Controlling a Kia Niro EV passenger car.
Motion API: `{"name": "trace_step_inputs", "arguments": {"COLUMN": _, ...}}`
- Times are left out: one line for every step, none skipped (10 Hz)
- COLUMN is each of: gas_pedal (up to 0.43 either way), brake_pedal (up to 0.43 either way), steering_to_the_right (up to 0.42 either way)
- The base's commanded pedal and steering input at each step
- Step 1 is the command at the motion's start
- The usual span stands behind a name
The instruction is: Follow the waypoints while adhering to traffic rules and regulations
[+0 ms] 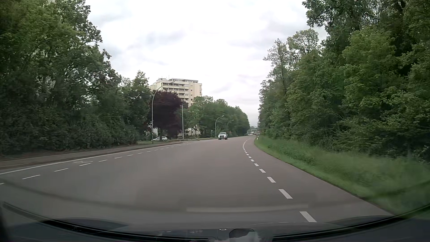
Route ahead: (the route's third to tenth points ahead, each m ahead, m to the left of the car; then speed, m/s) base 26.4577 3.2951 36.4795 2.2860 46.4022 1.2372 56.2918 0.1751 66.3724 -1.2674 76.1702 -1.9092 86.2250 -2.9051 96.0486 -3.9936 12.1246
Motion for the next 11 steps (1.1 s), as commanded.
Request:
{"name": "trace_step_inputs", "arguments": {"gas_pedal": 0.079, "brake_pedal": 0.0, "steering_to_the_right": 0.008}}
{"name": "trace_step_inputs", "arguments": {"gas_pedal": 0.079, "brake_pedal": 0.0, "steering_to_the_right": 0.008}}
{"name": "trace_step_inputs", "arguments": {"gas_pedal": 0.079, "brake_pedal": 0.0, "steering_to_the_right": 0.008}}
{"name": "trace_step_inputs", "arguments": {"gas_pedal": 0.079, "brake_pedal": 0.0, "steering_to_the_right": 0.008}}
{"name": "trace_step_inputs", "arguments": {"gas_pedal": 0.079, "brake_pedal": 0.0, "steering_to_the_right": 0.008}}
{"name": "trace_step_inputs", "arguments": {"gas_pedal": 0.079, "brake_pedal": 0.0, "steering_to_the_right": 0.008}}
{"name": "trace_step_inputs", "arguments": {"gas_pedal": 0.079, "brake_pedal": 0.0, "steering_to_the_right": 0.008}}
{"name": "trace_step_inputs", "arguments": {"gas_pedal": 0.079, "brake_pedal": 0.0, "steering_to_the_right": 0.009}}
{"name": "trace_step_inputs", "arguments": {"gas_pedal": 0.079, "brake_pedal": 0.0, "steering_to_the_right": 0.009}}
{"name": "trace_step_inputs", "arguments": {"gas_pedal": 0.079, "brake_pedal": 0.0, "steering_to_the_right": 0.009}}
{"name": "trace_step_inputs", "arguments": {"gas_pedal": 0.079, "brake_pedal": 0.0, "steering_to_the_right": 0.009}}
